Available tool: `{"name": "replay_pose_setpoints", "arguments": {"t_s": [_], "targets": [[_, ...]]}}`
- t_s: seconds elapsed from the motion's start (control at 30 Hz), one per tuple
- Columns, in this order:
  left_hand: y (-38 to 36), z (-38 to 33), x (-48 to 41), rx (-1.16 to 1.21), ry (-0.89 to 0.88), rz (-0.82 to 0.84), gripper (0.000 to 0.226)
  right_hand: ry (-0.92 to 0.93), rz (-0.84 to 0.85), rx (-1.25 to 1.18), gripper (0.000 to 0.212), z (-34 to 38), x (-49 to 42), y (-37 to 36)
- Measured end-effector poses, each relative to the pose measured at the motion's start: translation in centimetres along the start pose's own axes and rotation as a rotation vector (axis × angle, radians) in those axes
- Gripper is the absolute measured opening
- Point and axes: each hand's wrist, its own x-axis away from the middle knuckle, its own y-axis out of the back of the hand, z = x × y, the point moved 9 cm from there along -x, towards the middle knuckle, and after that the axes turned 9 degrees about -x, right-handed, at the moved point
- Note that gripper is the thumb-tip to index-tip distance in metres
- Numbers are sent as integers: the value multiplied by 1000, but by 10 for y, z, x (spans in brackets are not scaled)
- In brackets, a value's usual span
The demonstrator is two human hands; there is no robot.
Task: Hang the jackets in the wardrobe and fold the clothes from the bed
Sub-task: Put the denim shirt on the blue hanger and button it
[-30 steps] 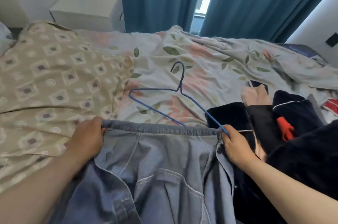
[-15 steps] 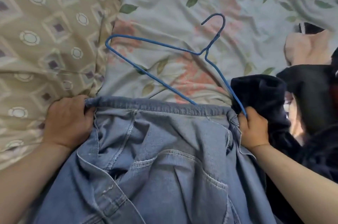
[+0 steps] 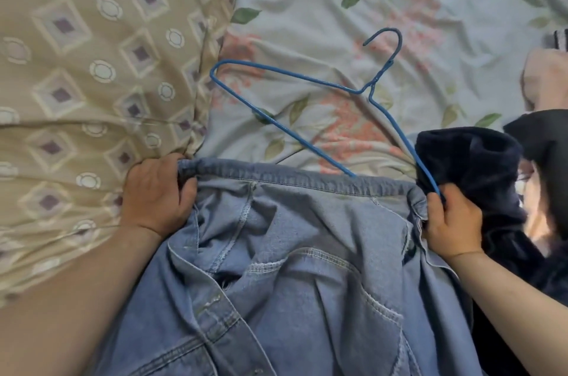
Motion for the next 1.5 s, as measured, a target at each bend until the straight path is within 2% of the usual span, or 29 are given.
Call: {"name": "replay_pose_setpoints", "arguments": {"t_s": [0.07,0.23,0.47,0.63,0.8,1.0,1.07,1.2,1.33,1.37,1.43,1.5], "targets": [[-4,-2,1,-2,-20,28,51,8,4,-13,51,-1,0,2],[-15,-6,-1,-56,-44,96,61,34,18,-49,49,1,1,6],[-11,-7,-5,-98,-23,46,53,32,-13,-225,39,-4,5,12],[-15,4,-6,-1,-15,4,43,46,-47,-299,37,-8,6,12],[-13,1,-5,-95,-26,-40,38,42,-74,-297,37,-10,8,13],[-5,3,-1,-102,-3,-96,42,-141,-33,-303,31,-13,7,11],[2,0,4,-5,30,-118,45,-190,-33,-377,29,-11,8,14],[18,-1,31,366,164,-108,49,-228,-166,-466,24,-3,10,48],[32,8,64,223,267,-12,63,-131,-325,-718,25,19,14,105],[32,7,69,179,277,49,62,-101,-349,-741,27,26,14,122],[24,2,73,190,287,164,39,-80,-375,-800,27,34,13,153],[21,1,78,278,311,194,20,-107,-352,-875,29,40,14,169]]}}
